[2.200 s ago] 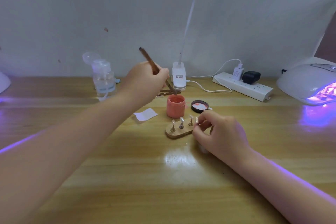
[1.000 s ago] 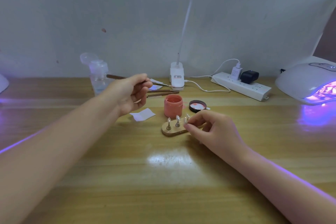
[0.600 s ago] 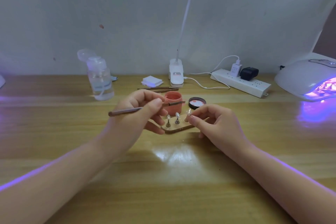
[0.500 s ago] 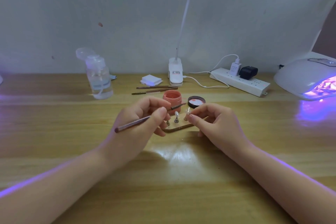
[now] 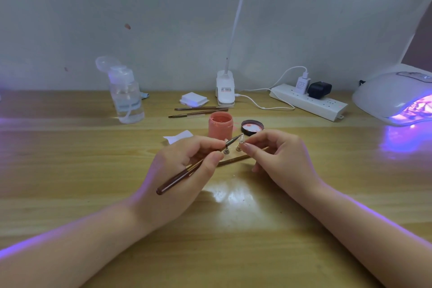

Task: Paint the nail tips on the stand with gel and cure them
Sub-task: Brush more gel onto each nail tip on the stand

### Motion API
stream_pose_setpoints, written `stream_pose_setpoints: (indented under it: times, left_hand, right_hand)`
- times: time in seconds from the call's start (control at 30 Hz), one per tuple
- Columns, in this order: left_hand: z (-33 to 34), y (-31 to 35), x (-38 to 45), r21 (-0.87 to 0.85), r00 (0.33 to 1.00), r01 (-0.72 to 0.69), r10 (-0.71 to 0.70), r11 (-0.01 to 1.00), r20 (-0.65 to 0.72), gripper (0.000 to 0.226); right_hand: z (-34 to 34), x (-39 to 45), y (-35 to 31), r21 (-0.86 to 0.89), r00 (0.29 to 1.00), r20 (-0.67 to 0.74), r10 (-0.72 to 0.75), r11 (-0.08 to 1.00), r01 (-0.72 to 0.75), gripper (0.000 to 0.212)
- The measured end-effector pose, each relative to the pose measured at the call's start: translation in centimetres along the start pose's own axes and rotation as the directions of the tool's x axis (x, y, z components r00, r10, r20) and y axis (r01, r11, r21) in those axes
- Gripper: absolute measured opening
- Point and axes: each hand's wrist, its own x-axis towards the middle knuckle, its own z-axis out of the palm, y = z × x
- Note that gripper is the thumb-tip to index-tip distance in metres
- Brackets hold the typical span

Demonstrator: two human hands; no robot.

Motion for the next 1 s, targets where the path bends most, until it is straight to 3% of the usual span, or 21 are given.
stream_pose_setpoints:
  times: [1.0]
  left_hand:
    - [0.0, -0.04, -0.41, -0.042, 0.998, 0.054, -0.055, 0.998, -0.017, 0.027]
  right_hand:
    - [0.13, 0.01, 0.01, 0.03, 0.998, 0.007, -0.063, 0.998, 0.063, 0.009]
